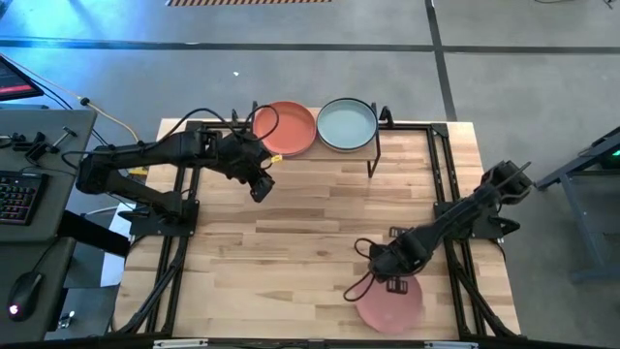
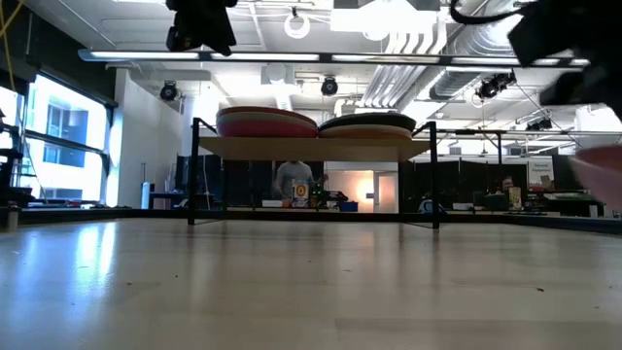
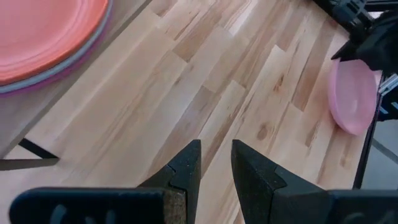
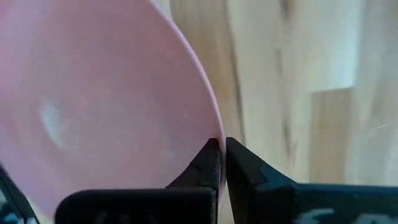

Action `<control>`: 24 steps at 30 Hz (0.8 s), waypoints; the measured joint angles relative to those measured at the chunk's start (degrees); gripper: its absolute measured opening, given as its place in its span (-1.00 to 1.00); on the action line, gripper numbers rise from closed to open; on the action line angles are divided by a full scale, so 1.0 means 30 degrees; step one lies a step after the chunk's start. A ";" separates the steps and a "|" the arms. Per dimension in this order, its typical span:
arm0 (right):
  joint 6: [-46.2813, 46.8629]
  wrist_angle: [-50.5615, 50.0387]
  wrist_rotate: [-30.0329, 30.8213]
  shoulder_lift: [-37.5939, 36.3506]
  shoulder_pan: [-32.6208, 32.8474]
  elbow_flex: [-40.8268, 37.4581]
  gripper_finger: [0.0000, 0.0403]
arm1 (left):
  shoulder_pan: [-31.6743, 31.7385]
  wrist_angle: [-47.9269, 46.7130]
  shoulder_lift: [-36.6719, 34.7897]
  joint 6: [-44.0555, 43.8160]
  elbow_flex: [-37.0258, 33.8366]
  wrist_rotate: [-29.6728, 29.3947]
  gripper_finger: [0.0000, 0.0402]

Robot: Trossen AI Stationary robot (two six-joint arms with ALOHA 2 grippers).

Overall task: Place and stack plates onto a shelf
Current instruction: Stack the light pink plate on top of the orange plate on the shelf

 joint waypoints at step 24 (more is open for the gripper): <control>-0.0433 -0.2515 0.3925 -0.0015 -0.6680 0.6952 -1.00 | 0.5419 -0.0034 -0.0007 0.4349 0.0546 0.0041 -0.61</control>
